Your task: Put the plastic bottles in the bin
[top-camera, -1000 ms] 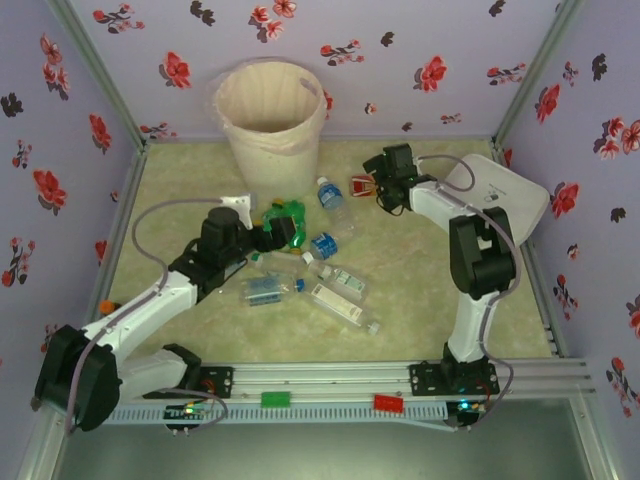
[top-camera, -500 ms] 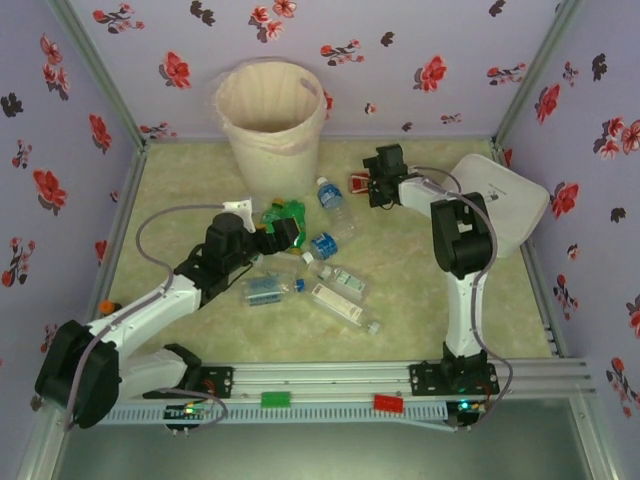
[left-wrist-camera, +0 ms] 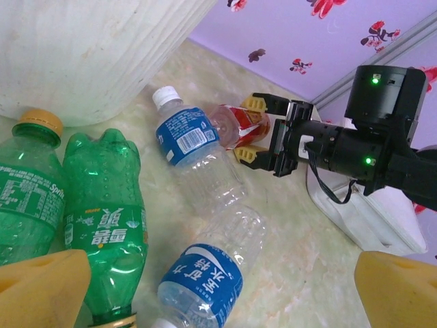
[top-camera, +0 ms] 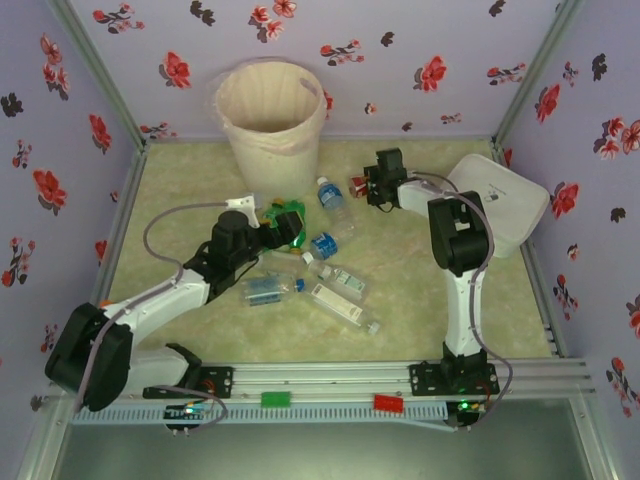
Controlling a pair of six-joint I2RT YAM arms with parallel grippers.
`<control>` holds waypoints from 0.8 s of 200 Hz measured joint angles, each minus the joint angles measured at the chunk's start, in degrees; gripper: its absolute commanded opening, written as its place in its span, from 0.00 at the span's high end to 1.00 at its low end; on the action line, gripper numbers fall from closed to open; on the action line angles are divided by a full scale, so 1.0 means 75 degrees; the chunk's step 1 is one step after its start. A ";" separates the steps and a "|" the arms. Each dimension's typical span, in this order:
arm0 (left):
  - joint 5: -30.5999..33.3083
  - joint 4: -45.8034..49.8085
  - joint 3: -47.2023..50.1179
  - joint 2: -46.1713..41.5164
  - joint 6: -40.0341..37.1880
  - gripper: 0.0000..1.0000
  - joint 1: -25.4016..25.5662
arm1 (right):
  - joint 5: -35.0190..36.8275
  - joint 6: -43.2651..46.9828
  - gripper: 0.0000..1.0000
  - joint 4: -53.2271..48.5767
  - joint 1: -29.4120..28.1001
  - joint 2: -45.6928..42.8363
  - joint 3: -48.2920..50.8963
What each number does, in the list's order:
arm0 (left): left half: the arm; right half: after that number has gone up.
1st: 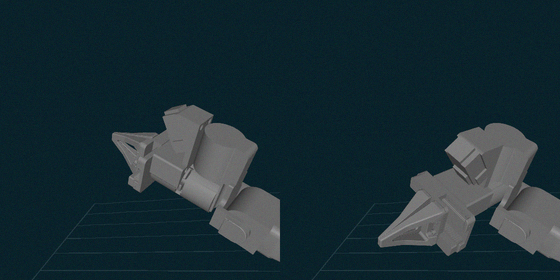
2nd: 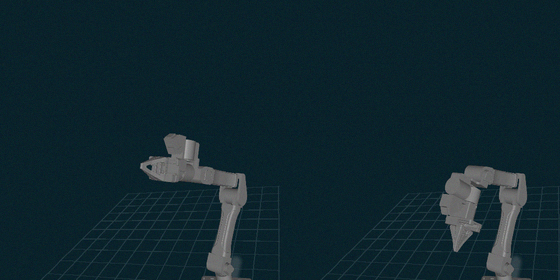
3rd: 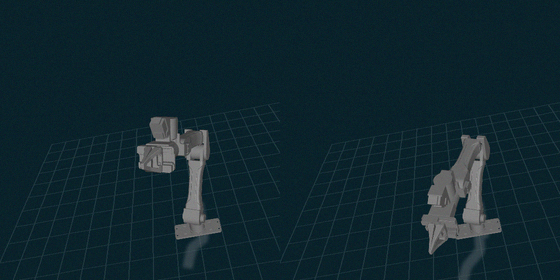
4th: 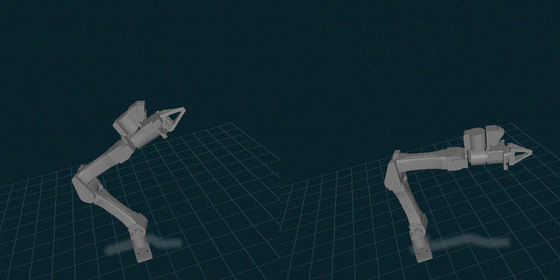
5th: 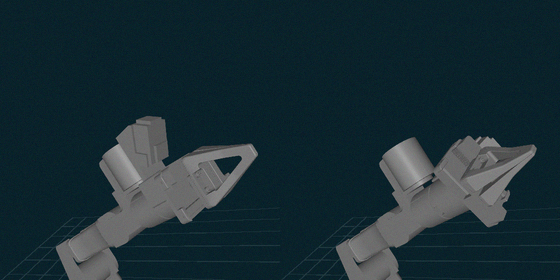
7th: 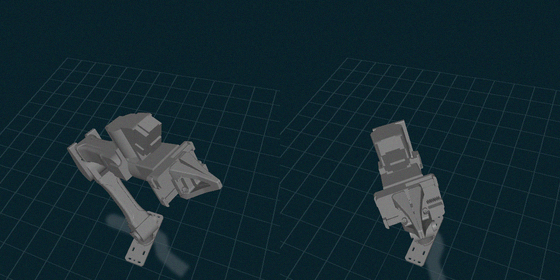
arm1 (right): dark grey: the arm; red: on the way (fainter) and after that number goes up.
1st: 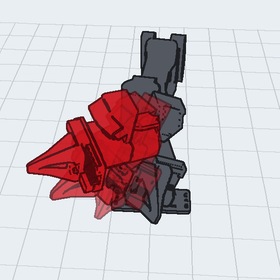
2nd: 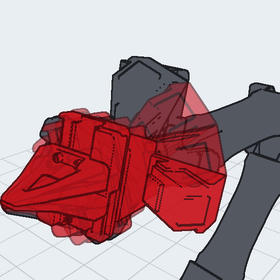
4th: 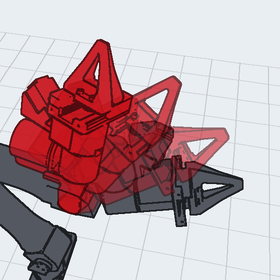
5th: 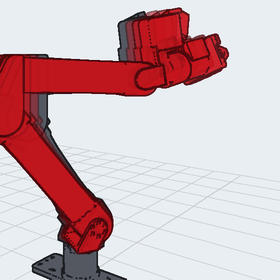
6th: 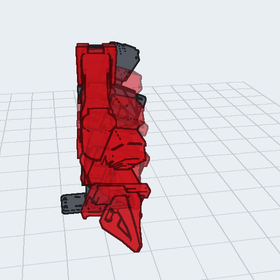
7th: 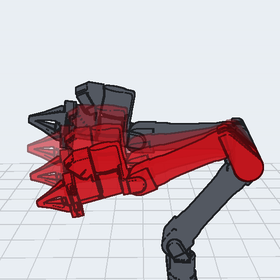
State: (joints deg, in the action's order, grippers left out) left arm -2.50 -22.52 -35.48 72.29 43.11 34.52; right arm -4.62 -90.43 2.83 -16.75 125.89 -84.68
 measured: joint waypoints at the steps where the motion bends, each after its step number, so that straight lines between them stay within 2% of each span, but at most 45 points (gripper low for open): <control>1: 0.0000 -0.0012 0.0000 0.0012 0.0000 0.00 0.0000 | -0.0006 0.0006 0.51 0.0023 0.0000 -0.0003 0.0015; 21: -0.0003 -0.0329 0.0108 0.0265 0.0026 0.00 0.0000 | -0.0009 0.0335 0.56 0.0621 0.0000 -0.0236 0.0586; 64: -0.0376 -0.0746 0.0184 0.0729 0.0064 0.00 0.0000 | -0.0157 0.1425 0.57 0.0947 0.0000 -0.1102 0.1644; 111: -0.1515 -0.1174 -0.0265 0.1259 0.0038 0.00 0.0000 | -0.0592 0.2492 0.58 0.1285 -0.0015 -0.2556 0.2690; 160: -0.2728 -0.1518 -0.0930 0.1743 -0.0085 0.00 0.0073 | -0.1035 0.3774 0.59 0.0825 -0.0172 -0.4144 0.3308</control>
State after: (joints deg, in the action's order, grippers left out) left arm -22.96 -33.91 -42.46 85.36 42.48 35.07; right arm -12.38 -62.13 9.02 -18.04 94.80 -59.88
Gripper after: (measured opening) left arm 0.998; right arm 0.542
